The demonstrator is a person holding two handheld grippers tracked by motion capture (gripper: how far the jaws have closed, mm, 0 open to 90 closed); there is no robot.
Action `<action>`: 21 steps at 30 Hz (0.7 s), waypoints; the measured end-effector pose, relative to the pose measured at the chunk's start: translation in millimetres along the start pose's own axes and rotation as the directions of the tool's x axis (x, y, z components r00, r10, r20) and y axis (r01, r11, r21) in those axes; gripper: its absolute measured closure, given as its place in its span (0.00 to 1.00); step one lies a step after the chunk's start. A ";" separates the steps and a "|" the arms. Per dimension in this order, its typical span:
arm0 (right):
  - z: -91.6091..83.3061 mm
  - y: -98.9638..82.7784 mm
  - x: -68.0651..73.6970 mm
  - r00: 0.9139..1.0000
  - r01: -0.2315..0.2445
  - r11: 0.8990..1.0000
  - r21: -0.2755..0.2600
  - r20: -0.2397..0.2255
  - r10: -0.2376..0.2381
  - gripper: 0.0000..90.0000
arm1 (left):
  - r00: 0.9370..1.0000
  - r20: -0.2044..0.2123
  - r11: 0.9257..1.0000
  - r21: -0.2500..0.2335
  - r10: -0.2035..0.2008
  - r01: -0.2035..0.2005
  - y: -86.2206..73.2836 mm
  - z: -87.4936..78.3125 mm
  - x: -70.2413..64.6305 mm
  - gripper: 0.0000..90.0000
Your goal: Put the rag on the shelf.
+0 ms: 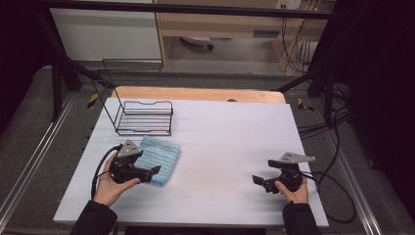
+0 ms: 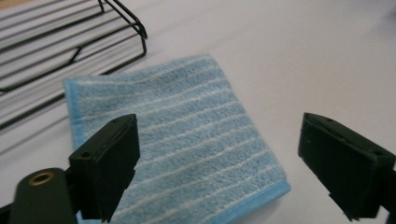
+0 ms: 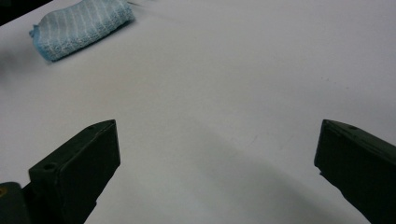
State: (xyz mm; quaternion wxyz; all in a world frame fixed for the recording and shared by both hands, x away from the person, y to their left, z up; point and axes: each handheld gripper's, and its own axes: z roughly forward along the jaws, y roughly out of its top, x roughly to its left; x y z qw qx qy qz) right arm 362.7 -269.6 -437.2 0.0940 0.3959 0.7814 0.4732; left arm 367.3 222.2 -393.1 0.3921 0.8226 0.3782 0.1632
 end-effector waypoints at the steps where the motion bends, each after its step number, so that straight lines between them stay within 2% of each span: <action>1: 0.0 0.0 0.0 1.000 0.000 1.000 0.000 0.000 0.000 0.01 | 1.000 0.005 1.000 0.007 -0.006 0.006 -2.1 3.6 -1.5 0.15; 4: 0.3 0.1 -0.2 1.000 0.000 1.000 0.002 0.000 0.000 0.01 | 1.000 0.006 0.999 0.053 -0.003 0.003 -9.1 14.0 -4.6 0.22; 5: 0.5 0.1 -0.1 1.000 0.001 1.000 0.003 0.000 -0.001 0.01 | 1.000 0.010 0.998 0.056 -0.014 0.013 -10.9 16.3 -5.6 0.25; 7: 1.0 0.1 -0.1 1.000 0.001 1.000 0.007 -0.001 -0.001 0.01 | 0.999 0.031 0.997 0.078 -0.022 0.019 -14.7 21.2 -8.1 0.31; 9: 1.3 0.0 0.0 1.000 0.002 1.000 0.008 0.000 -0.002 0.01 | 0.999 0.041 0.994 0.113 -0.005 0.000 -16.8 24.9 -12.6 0.33; 10: 1.6 -0.1 0.1 1.000 0.003 1.000 0.007 -0.002 -0.003 0.01 | 0.999 0.051 0.992 0.122 0.006 -0.012 -17.3 25.3 -14.5 0.41; 14: 2.3 -0.3 0.3 1.000 0.003 1.000 0.012 -0.001 -0.003 0.01 | 0.996 0.092 0.990 0.137 0.007 -0.020 -19.0 26.3 -22.7 0.53; 16: 2.5 -0.3 0.7 1.000 0.000 1.000 0.017 -0.001 0.000 0.01 | 0.996 0.084 0.988 0.154 0.020 -0.033 -20.3 29.1 -25.5 0.59; 18: 2.8 -0.3 0.6 1.000 0.001 1.000 0.017 -0.001 -0.001 0.01 | 0.997 0.072 0.983 0.176 0.031 -0.044 -22.5 33.4 -27.1 0.61; 21: 3.1 -0.2 0.3 1.000 0.003 1.000 0.015 -0.002 -0.003 0.01 | 0.997 0.066 0.984 0.174 0.030 -0.041 -23.8 34.9 -26.9 0.63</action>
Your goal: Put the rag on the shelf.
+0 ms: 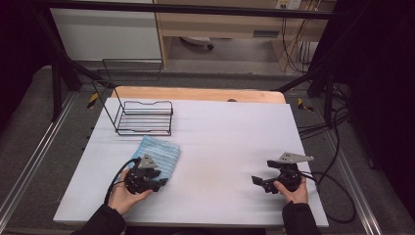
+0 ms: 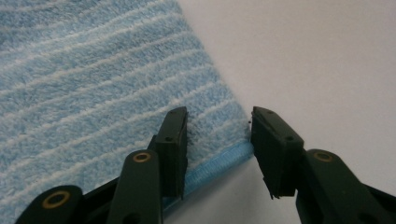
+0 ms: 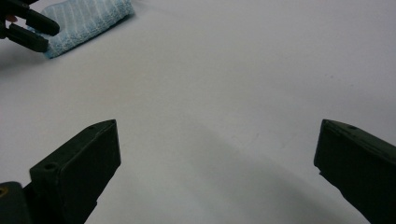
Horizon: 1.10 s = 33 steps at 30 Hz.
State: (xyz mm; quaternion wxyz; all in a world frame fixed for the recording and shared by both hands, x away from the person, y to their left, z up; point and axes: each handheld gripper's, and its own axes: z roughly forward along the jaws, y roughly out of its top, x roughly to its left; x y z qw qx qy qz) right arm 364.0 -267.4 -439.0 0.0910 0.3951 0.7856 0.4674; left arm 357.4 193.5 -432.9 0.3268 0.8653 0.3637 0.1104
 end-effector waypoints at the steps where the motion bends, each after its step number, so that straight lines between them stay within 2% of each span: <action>1: 0.3 0.0 -0.4 1.000 0.007 1.000 0.002 -0.001 -0.007 0.01 | 1.000 -0.002 1.000 0.001 0.000 0.000 -0.5 0.6 0.1 0.63; 4: 1.3 -0.2 -0.2 1.000 0.007 1.000 0.005 -0.002 -0.007 0.01 | 1.000 -0.008 1.000 0.007 0.000 0.000 -1.3 3.3 -0.6 0.65; 7: 1.3 -0.2 -0.3 1.000 0.008 1.000 0.005 -0.002 -0.008 0.01 | 1.000 -0.019 1.000 0.020 -0.003 0.003 -0.1 4.3 -0.3 0.70; 10: 1.2 -0.1 -0.3 1.000 0.007 1.000 0.004 -0.002 -0.007 0.01 | 1.000 -0.017 0.999 0.032 -0.022 0.022 1.9 4.9 1.1 0.74; 13: 1.5 0.0 -0.2 1.000 0.005 1.000 0.006 -0.002 -0.005 0.01 | 1.000 -0.008 0.999 0.038 -0.027 0.028 4.1 5.6 2.4 0.83; 14: 1.5 0.0 -0.2 1.000 0.005 1.000 0.006 -0.002 -0.005 0.01 | 1.000 -0.004 0.999 0.040 -0.028 0.028 4.5 5.5 3.0 0.83; 17: 1.5 0.0 -0.3 1.000 0.006 1.000 0.006 -0.003 -0.006 0.01 | 0.998 0.024 0.998 0.033 -0.057 0.056 4.8 4.5 8.2 0.89; 20: 1.0 0.2 -0.5 1.000 0.006 1.000 0.005 -0.003 -0.006 0.02 | 0.993 0.057 0.995 0.020 -0.099 0.098 4.6 2.2 13.4 0.90; 23: 1.0 0.3 -0.7 1.000 0.006 1.000 0.005 -0.003 -0.006 0.02 | 0.988 0.094 0.992 -0.018 -0.119 0.122 6.4 -2.9 14.6 0.91; 28: 1.0 0.4 -0.8 1.000 0.006 1.000 0.005 -0.003 -0.006 0.02 | 0.981 0.157 0.989 -0.078 -0.110 0.123 11.2 -7.9 6.1 0.91; 30: 0.9 0.3 -0.8 1.000 0.007 1.000 0.005 -0.003 -0.007 0.02 | 0.981 0.170 0.990 -0.089 -0.094 0.110 13.2 -7.0 0.6 0.91; 33: 0.9 0.3 -0.7 1.000 0.007 1.000 0.005 -0.003 -0.007 0.02 | 0.978 0.189 0.989 -0.101 -0.090 0.111 16.3 -4.3 -7.9 0.91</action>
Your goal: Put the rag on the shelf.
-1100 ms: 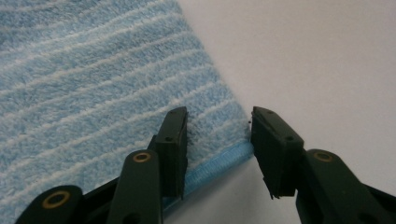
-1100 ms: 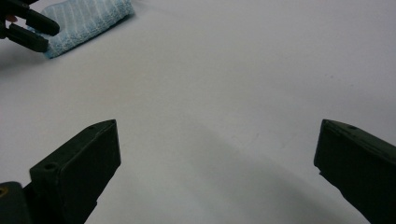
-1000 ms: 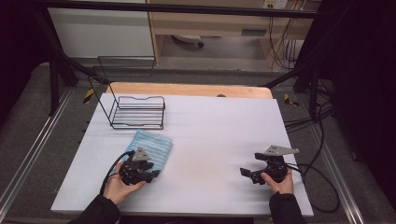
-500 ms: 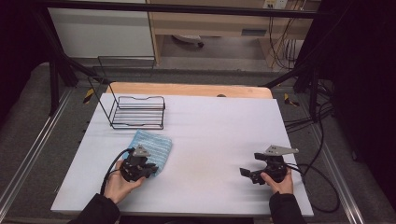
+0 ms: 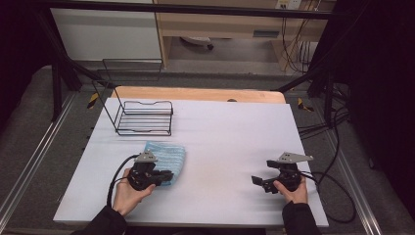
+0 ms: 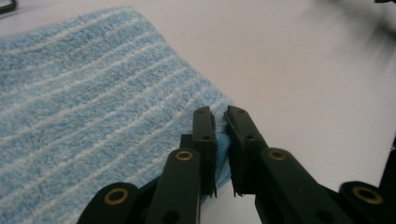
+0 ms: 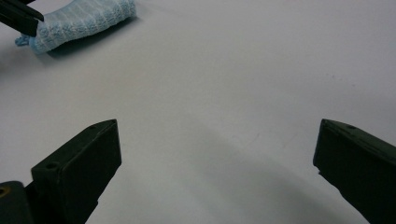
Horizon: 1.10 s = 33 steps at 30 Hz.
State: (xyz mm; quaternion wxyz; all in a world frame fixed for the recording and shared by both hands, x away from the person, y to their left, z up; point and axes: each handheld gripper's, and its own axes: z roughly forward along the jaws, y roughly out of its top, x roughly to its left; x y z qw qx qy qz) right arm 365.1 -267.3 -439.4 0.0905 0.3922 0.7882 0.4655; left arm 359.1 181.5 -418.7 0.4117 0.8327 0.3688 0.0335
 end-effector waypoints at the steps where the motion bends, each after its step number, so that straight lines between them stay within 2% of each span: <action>1: 0.1 0.0 0.0 1.000 0.000 1.000 0.001 0.000 0.000 0.02 | 1.000 0.010 1.000 -0.002 0.000 0.000 1.0 2.7 -3.6 0.91; 4: 0.7 -0.1 0.3 1.000 -0.002 1.000 0.002 0.000 0.002 0.02 | 1.000 0.027 1.000 -0.001 0.003 -0.003 3.6 12.2 -13.9 0.91; 8: 1.3 -0.4 0.6 1.000 -0.002 1.000 0.007 -0.001 0.002 0.02 | 1.000 0.022 1.000 0.008 0.014 -0.014 8.3 30.8 -29.8 0.90; 13: 1.4 -0.7 1.0 1.000 -0.003 1.000 0.006 -0.001 0.003 0.02 | 1.000 0.017 1.000 0.016 0.004 -0.005 7.3 39.5 -31.7 0.88; 14: 1.3 -0.6 0.9 1.000 -0.004 1.000 0.006 -0.001 0.004 0.02 | 1.000 0.018 1.000 0.014 0.000 -0.001 6.7 39.0 -31.0 0.84; 17: 1.6 -0.6 0.9 1.000 -0.004 1.000 0.007 0.000 0.004 0.02 | 1.000 0.017 1.000 -0.006 0.000 0.000 7.3 32.1 -29.7 0.79; 18: 1.8 -0.6 1.1 1.000 -0.005 1.000 0.009 -0.002 0.005 0.02 | 1.000 0.012 1.000 -0.009 0.010 -0.010 7.8 28.3 -29.0 0.71; 19: 1.9 -0.7 1.1 1.000 -0.004 1.000 0.010 -0.002 0.004 0.02 | 1.000 0.007 1.000 -0.016 0.016 -0.016 8.2 24.4 -28.4 0.68; 21: 2.1 -0.8 1.0 1.000 -0.002 1.000 0.009 -0.001 0.002 0.02 | 0.999 -0.020 0.999 -0.020 0.030 -0.031 8.4 15.7 -25.4 0.65; 22: 2.0 -0.8 1.1 1.000 -0.005 1.000 0.011 0.000 0.005 0.02 | 0.999 -0.034 0.999 -0.020 0.041 -0.042 7.9 11.2 -23.1 0.59; 24: 2.2 -0.8 0.9 1.000 -0.004 1.000 0.009 0.001 0.004 0.02 | 0.997 -0.057 0.999 -0.026 0.047 -0.048 5.5 2.0 -18.3 0.54; 26: 2.4 -0.7 0.9 1.000 -0.004 1.000 0.010 0.002 0.004 0.02 | 0.996 -0.081 0.998 -0.031 0.046 -0.048 3.0 -5.3 -12.8 0.51; 28: 2.5 -0.7 0.9 1.000 -0.008 1.000 0.014 0.007 0.008 0.02 | 0.993 -0.116 0.998 -0.038 0.036 -0.041 0.8 -12.7 -4.2 0.44; 33: 2.1 -0.7 0.9 1.000 -0.008 1.000 0.009 0.007 0.008 0.02 | 0.985 -0.170 0.998 -0.052 0.011 -0.020 -1.2 -23.6 13.3 0.33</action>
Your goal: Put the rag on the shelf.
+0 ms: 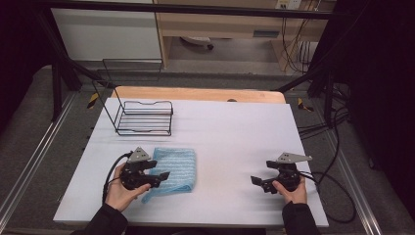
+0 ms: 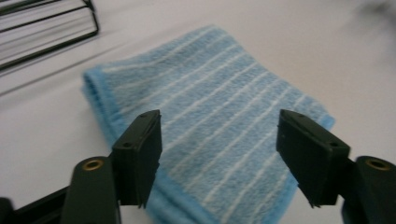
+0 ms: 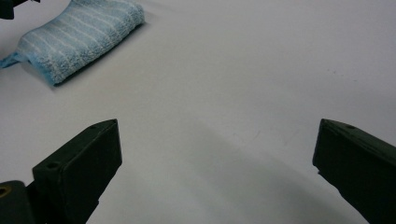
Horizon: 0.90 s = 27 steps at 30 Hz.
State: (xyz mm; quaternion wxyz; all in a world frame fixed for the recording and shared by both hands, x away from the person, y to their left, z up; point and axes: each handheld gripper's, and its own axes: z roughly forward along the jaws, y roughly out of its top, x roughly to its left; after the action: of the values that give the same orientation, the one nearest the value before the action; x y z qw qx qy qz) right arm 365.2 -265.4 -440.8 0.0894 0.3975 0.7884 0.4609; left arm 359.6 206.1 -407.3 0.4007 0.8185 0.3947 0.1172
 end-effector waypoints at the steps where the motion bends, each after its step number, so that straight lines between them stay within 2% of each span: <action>1: -0.1 0.0 0.0 1.000 0.000 1.000 0.001 0.001 0.000 0.02 | 1.000 -0.005 1.000 0.000 -0.005 0.005 -0.1 -1.2 3.3 0.30; 5: 0.6 -0.1 0.2 1.000 0.000 1.000 0.007 -0.001 0.000 0.02 | 0.999 -0.037 1.000 0.009 -0.018 0.019 -1.1 -4.6 16.2 0.19; 12: 1.1 -0.1 0.2 1.000 0.001 1.000 0.009 -0.001 -0.001 0.02 | 0.997 -0.067 0.999 0.025 -0.041 0.043 -3.4 -7.5 33.6 0.09; 15: 1.5 -0.2 0.3 1.000 -0.001 1.000 0.008 0.001 0.001 0.02 | 0.996 -0.074 0.999 0.020 -0.045 0.047 -2.2 -9.2 37.8 0.08; 19: 2.3 -0.4 0.6 1.000 -0.003 1.000 0.009 0.003 0.003 0.02 | 0.996 -0.080 0.999 0.019 -0.032 0.034 2.6 -10.8 42.0 0.07; 27: 3.9 -0.3 1.4 1.000 -0.012 1.000 0.013 0.006 0.012 0.02 | 0.989 -0.137 0.997 0.043 -0.063 0.069 21.2 0.7 56.8 0.14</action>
State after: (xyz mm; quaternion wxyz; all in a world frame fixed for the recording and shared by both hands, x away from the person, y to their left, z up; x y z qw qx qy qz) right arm 366.1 -262.0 -443.0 0.0861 0.4042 0.7888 0.4551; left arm 409.2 240.0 -398.9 0.3570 0.8044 0.4507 0.1496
